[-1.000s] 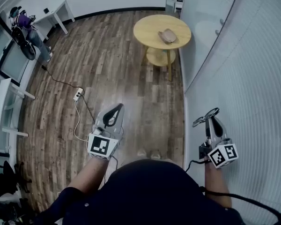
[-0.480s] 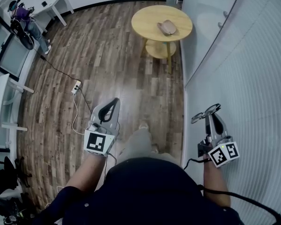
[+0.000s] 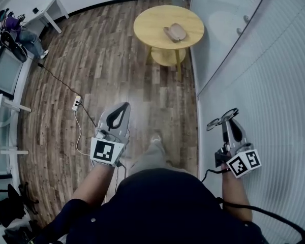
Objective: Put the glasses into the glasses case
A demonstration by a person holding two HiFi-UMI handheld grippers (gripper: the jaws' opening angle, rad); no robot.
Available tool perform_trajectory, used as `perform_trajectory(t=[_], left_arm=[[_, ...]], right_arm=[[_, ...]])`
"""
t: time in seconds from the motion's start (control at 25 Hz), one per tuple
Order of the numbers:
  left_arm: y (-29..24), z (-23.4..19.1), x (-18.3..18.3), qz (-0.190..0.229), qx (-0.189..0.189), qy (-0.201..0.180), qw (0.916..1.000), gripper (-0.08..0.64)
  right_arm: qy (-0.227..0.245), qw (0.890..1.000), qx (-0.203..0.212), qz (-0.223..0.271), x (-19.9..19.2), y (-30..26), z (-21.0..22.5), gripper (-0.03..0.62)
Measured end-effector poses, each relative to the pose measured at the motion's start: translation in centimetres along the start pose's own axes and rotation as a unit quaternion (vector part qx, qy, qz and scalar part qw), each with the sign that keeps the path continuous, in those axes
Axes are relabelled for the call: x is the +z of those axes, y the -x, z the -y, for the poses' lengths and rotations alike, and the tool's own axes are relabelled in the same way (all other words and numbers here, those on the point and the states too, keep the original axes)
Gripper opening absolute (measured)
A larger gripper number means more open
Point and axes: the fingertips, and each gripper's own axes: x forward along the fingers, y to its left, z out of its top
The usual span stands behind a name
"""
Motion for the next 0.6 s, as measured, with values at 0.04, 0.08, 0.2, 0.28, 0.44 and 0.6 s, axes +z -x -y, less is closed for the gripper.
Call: perform_trajectory(t=[0.04,0.08,0.2,0.28,0.44,0.6], left_arm=[[-0.9,-0.7,0.2,0.005,-0.003,0.000,1.0000,0.006],[-1.8,-1.2,0.3,0.009,-0.006,0.001,0.9999,0.006],[-4.5,-3.1,-0.2,0.007,-0.016,-0.002,0.9998,0.006],[-6.2,-4.4,-0.8,0.001,-0.022,0.001,0.9998,0.006],[-9.4,-7.5,-0.7,0.008,-0.031,0.007,0.9995,0.006],[-12.6,-9.9,-0.4,0.028,-0.043,0.007,0.9986,0.006]], right_arm=[[-0.002,1.000,-0.001,-0.002,0.1,-0.8,0.3,0.028],[-0.007,1.000,-0.003,-0.004,0.1,-1.6,0.6,0.028],[-0.021,1.000,-0.010,-0.011,0.1,-4.5,1.7,0.028],[-0.020,1.000,-0.011,-0.013,0.2,-6.6,2.0,0.028],[-0.013,1.000,-0.014,-0.015,0.6,-10.4,2.0,0.028],[-0.003,1.000,-0.020,-0.013,0.8,-13.8,2.1,0.028]])
